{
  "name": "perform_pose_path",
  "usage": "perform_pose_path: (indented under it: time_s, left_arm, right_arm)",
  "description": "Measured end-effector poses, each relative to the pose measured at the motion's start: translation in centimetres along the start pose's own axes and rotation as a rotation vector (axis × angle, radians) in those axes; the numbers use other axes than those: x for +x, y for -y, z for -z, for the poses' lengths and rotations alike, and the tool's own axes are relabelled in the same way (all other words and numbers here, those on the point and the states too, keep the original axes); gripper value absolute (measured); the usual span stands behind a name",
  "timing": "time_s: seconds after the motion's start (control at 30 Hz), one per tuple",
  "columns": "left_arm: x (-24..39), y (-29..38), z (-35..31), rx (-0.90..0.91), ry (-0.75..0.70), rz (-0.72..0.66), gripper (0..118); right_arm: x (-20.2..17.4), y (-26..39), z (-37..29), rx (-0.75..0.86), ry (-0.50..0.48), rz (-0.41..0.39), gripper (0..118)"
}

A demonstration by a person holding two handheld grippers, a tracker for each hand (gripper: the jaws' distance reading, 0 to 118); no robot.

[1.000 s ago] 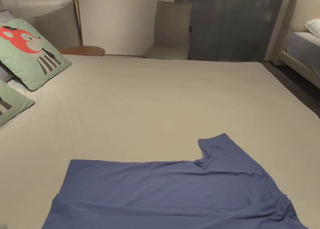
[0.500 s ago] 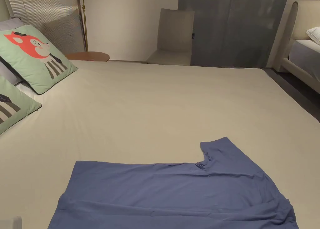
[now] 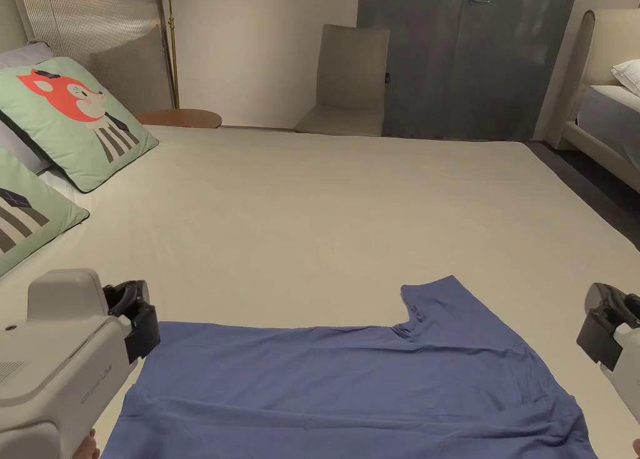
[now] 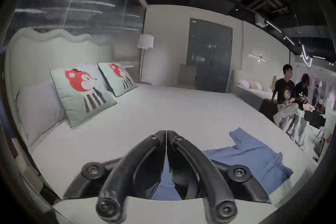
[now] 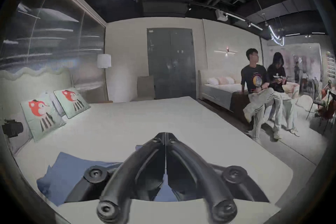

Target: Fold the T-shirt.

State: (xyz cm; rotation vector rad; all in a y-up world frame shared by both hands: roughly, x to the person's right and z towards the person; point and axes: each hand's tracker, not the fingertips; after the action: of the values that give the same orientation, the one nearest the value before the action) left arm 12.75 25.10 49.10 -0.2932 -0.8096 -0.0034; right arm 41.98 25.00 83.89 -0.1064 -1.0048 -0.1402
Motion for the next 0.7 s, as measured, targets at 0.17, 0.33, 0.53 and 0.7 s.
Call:
perform_pose_path:
  time_s: [0.17, 0.33, 0.53, 0.7]
  left_arm:
    - [-1.3, -0.1, 1.9, -0.054, 0.034, -0.045, 1]
    - [-4.1, 0.0, 7.8, -0.213, 0.044, -0.117, 1]
    - [-7.1, 1.3, 18.0, -0.417, -0.010, -0.143, 25]
    - [-8.0, 4.1, 24.6, -0.582, -0.048, -0.159, 106]
  right_arm:
    - [-0.5, 0.8, 0.8, -0.030, -0.022, 0.004, 0]
    - [-0.3, 2.1, 2.3, -0.089, -0.012, 0.006, 0]
    - [-0.4, 3.6, 4.6, -0.158, 0.000, -0.001, 0]
    - [-0.5, 4.6, 6.7, -0.207, 0.011, -0.008, 0]
